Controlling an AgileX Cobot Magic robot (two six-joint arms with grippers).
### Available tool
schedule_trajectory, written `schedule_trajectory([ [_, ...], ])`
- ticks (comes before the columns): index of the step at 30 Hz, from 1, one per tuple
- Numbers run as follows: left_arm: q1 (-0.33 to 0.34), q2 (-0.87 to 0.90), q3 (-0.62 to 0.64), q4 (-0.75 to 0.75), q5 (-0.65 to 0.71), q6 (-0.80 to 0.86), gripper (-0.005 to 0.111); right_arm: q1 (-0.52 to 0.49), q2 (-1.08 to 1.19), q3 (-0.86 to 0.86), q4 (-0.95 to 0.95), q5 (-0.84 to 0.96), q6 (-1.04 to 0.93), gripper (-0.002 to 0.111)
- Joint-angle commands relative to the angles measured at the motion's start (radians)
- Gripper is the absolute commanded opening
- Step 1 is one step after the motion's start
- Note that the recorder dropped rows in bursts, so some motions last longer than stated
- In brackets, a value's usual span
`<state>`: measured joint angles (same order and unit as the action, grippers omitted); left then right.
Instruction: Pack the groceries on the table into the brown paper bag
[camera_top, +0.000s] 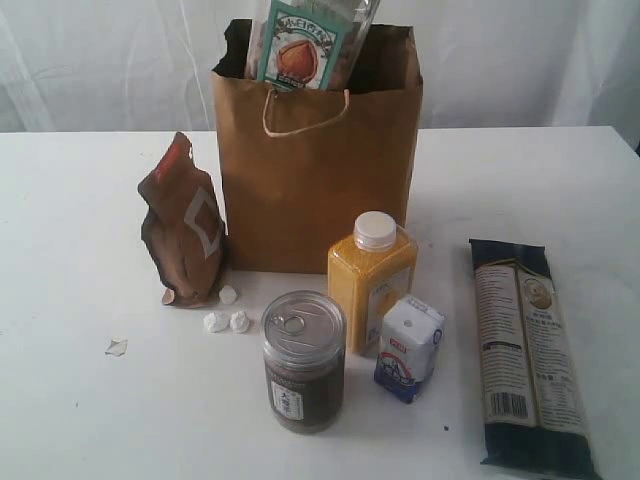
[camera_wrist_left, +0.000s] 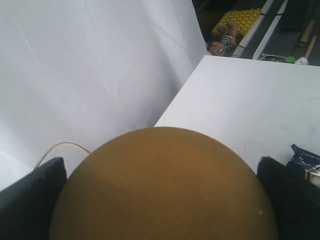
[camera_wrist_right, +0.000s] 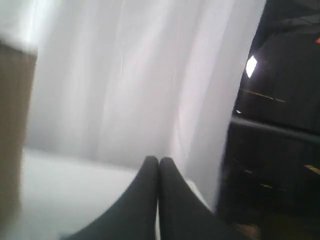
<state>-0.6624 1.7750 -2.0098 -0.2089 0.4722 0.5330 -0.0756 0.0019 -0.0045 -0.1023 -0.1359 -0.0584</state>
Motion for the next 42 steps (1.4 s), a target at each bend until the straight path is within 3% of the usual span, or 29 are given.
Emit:
schedule_trajectory([
  [1,0.0,-0.02,-0.002,-0.006,-0.028,-0.003,0.079,-0.001,-0.002,0.005,0.283,-0.331,0.426,0.0],
  [4,0.0,-0.02,-0.002,-0.006,-0.03,-0.003,0.079,-0.001,-0.002,0.005,0.431,-0.433,0.455,0.0],
  [9,0.0,-0.02,-0.002,-0.006,-0.032,-0.003,0.079,-0.001,-0.002,-0.004,0.525,-0.568,0.447,0.0],
  [16,0.0,-0.02,-0.002,-0.006,-0.032,-0.003,0.079,-0.001,0.037,-0.197,0.638,-0.593,0.464,0.0],
  [22,0.0,-0.02,-0.002,-0.006,-0.032,-0.003,0.079,-0.001,0.352,-0.448,0.623,-0.636,0.416,0.0],
  [28,0.0,-0.02,-0.002,-0.006,-0.03,-0.003,0.079,-0.001,0.882,-0.704,0.54,-0.669,0.426,0.0],
  [34,0.0,-0.02,-0.002,-0.023,-0.03,-0.006,0.079,0.005,1.272,-1.072,0.35,-0.321,0.097,0.0],
  [38,0.0,-0.02,-0.002,-0.023,-0.03,-0.006,0.079,0.007,1.464,-1.391,0.102,0.224,0.081,0.0],
  [42,0.0,-0.02,-0.002,-0.023,-0.03,-0.006,0.079,0.016,1.57,-1.677,0.186,0.767,-0.065,0.0],
])
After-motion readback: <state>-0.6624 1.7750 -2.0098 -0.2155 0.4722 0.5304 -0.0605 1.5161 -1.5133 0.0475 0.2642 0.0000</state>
